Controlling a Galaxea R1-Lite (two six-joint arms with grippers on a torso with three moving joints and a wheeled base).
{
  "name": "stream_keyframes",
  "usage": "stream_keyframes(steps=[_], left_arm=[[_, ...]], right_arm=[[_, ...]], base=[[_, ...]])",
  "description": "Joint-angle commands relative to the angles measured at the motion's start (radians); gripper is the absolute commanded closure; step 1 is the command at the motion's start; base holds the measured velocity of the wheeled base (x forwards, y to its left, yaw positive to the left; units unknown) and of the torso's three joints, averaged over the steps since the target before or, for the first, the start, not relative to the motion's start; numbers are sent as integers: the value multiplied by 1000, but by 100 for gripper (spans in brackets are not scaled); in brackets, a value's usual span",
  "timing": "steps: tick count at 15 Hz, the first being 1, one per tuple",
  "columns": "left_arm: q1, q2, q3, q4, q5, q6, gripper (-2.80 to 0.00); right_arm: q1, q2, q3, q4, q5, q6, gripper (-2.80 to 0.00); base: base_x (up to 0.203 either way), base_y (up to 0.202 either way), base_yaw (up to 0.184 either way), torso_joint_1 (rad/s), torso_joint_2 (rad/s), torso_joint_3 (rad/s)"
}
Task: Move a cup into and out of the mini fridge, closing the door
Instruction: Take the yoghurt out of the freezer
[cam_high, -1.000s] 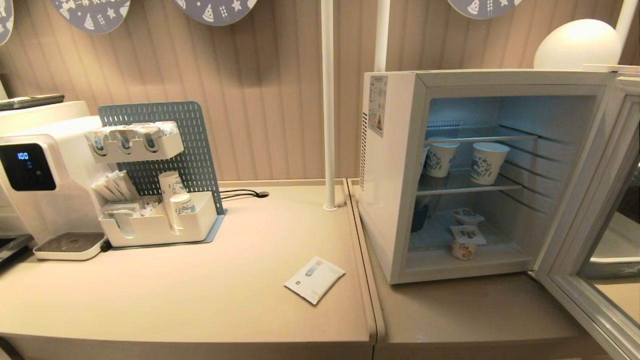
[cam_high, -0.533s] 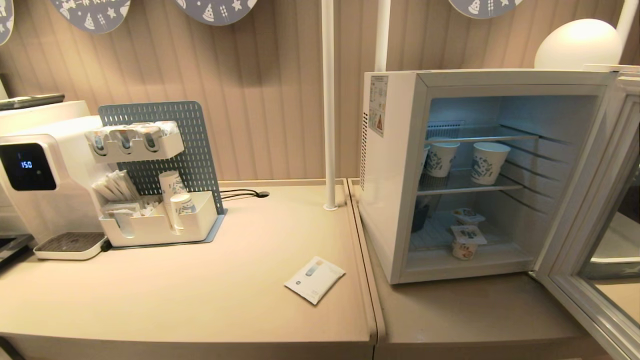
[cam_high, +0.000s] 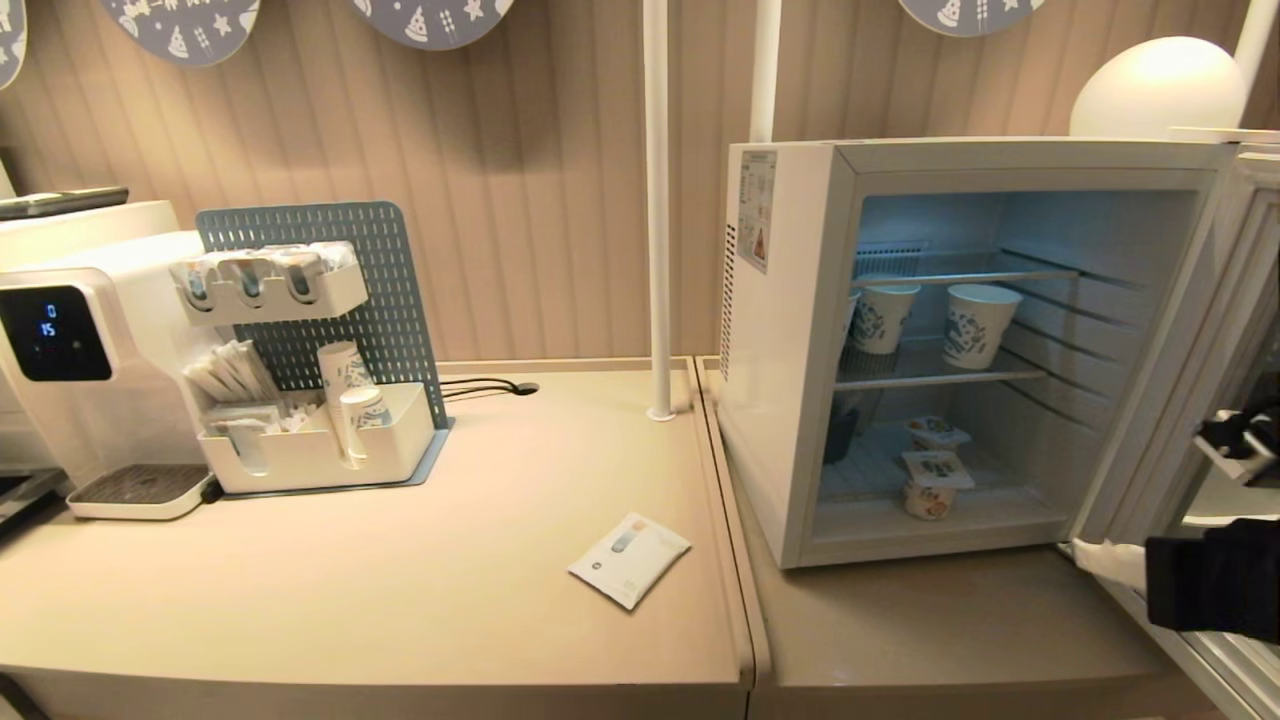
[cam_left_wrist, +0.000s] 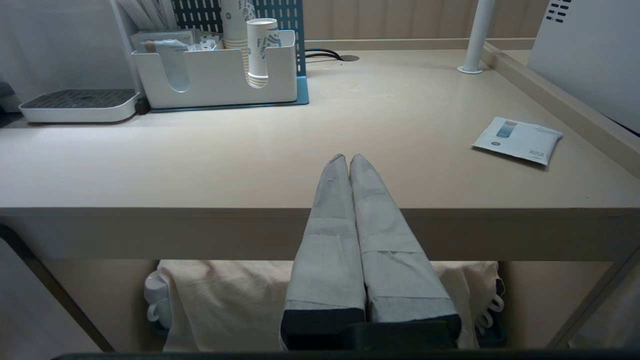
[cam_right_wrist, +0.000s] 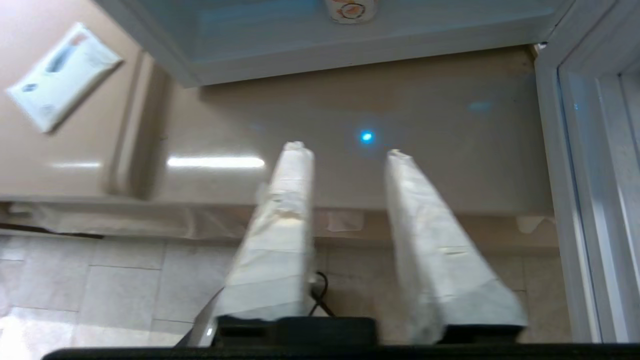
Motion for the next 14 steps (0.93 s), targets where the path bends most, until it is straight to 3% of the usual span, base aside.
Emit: stream_keyframes(steps=[1, 8, 11, 14], left_arm=[[0, 1, 2, -1, 0, -2, 0], [0, 1, 2, -2, 2, -4, 0], [0, 1, 2, -2, 2, -4, 0], [0, 1, 2, -2, 2, -4, 0]], right_arm=[[3, 201, 32, -134, -15, -4, -280], [28, 561, 183, -880, -65, -19, -280], [60, 810, 228, -1228, -154, -18, -280], [105, 982, 223, -1369, -258, -14, -280]], base=[[0, 0, 0, 0, 0, 0], [0, 0, 0, 0, 0, 0], [0, 0, 0, 0, 0, 0], [0, 0, 0, 0, 0, 0]])
